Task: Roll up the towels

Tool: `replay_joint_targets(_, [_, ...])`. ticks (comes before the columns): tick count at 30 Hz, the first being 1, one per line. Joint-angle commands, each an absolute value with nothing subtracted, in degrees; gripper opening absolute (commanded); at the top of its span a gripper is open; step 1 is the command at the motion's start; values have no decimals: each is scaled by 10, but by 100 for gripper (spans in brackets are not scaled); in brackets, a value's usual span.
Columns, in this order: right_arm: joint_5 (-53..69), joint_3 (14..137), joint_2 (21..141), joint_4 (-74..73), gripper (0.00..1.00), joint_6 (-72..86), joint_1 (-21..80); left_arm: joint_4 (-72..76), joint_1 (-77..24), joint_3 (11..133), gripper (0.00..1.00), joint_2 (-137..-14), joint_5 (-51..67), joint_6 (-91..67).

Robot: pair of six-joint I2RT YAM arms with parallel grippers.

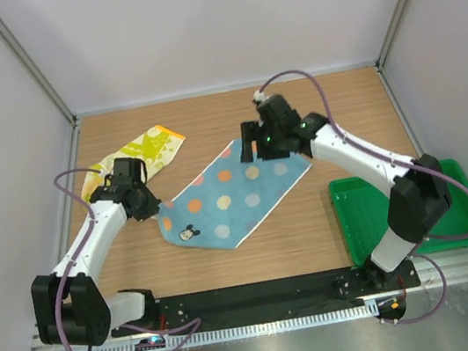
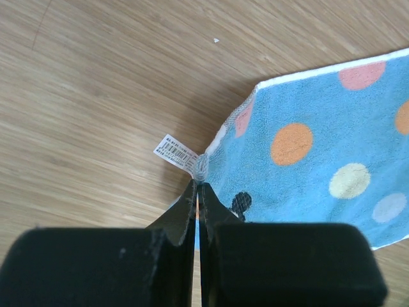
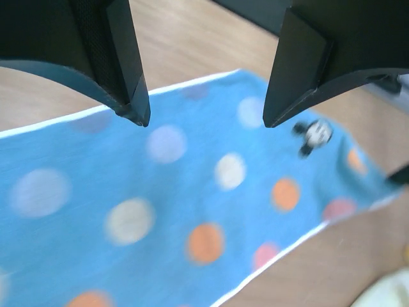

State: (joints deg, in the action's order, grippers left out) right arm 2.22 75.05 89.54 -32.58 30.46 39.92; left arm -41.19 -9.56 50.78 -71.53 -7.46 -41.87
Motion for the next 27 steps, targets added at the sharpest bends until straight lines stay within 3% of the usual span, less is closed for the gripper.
replay_joint_targets(1, [29,830,968,-358,78,233,304,-416,-91,541,0,-726,-58,-397])
replay_joint_targets(10, [96,1000,1208,-365,74,237,180,-422,-91,569,0,-754,-16,-367])
replay_joint_targets(27, [106,1034,1276,-351,75,224,162,-414,-92,564,0,-767,-3,-353])
